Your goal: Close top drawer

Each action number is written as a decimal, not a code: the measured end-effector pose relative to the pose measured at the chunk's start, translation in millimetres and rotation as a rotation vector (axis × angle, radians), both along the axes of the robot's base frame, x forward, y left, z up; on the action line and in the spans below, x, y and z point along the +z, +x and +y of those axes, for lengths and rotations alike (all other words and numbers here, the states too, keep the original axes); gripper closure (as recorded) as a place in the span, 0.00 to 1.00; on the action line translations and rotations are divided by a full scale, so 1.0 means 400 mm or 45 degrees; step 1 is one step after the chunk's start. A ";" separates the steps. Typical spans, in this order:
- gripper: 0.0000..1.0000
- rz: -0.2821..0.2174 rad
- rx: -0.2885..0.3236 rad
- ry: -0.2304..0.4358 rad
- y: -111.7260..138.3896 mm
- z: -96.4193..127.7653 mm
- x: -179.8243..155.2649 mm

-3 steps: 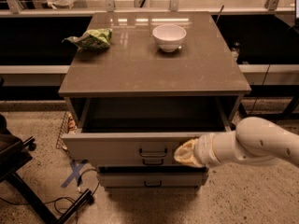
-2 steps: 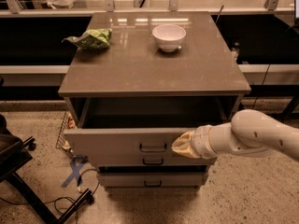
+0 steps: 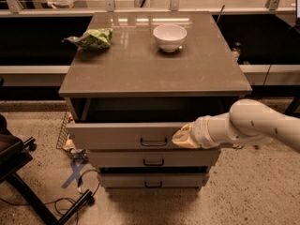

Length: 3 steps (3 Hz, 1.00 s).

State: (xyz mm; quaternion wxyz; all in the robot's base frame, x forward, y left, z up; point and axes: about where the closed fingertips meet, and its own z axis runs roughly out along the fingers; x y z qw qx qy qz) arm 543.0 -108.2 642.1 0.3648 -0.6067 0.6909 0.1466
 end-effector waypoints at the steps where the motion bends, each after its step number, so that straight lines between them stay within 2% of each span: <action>1: 1.00 -0.011 -0.001 -0.004 0.016 -0.001 0.005; 2: 1.00 -0.054 -0.004 -0.020 0.116 -0.022 0.036; 3: 1.00 -0.054 -0.004 -0.020 0.109 -0.021 0.036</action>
Offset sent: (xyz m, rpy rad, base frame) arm 0.1152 -0.0234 0.0301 -0.0345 -0.0898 -0.0116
